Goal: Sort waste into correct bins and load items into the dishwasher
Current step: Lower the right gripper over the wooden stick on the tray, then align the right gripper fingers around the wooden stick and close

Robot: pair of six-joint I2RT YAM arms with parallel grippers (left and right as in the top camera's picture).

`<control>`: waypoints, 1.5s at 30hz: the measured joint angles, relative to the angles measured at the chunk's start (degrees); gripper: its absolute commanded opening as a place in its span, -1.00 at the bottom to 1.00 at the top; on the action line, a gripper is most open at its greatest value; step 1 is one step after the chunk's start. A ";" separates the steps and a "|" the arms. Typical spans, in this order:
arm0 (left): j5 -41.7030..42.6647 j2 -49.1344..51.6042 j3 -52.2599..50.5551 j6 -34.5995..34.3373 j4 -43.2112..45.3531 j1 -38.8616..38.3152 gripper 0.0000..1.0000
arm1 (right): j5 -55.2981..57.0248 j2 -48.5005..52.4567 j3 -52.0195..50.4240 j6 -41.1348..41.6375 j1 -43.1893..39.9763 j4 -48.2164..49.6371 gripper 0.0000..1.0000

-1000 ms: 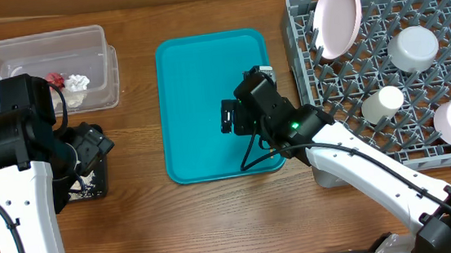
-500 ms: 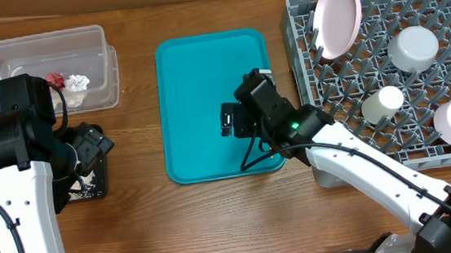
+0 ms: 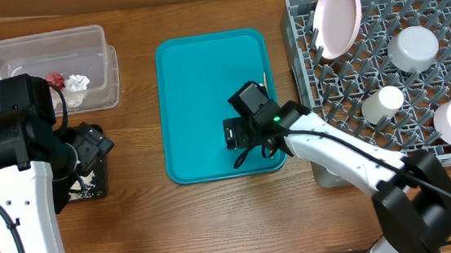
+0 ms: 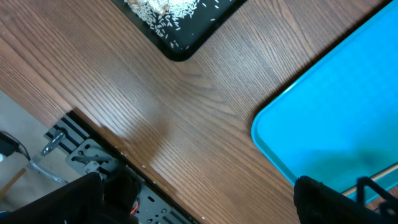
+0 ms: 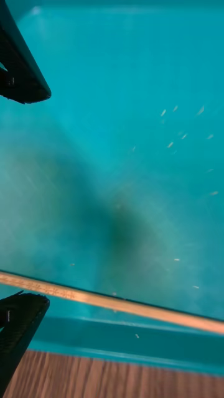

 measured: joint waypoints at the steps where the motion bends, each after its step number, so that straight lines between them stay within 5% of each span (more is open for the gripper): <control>1: 0.00 0.00 0.00 0.00 0.00 0.00 1.00 | -0.11 0.70 0.00 -0.13 -0.11 0.13 1.00; 45: 0.00 0.00 0.00 0.00 0.00 0.00 1.00 | -8.85 1.64 0.00 1.84 -0.13 8.07 1.00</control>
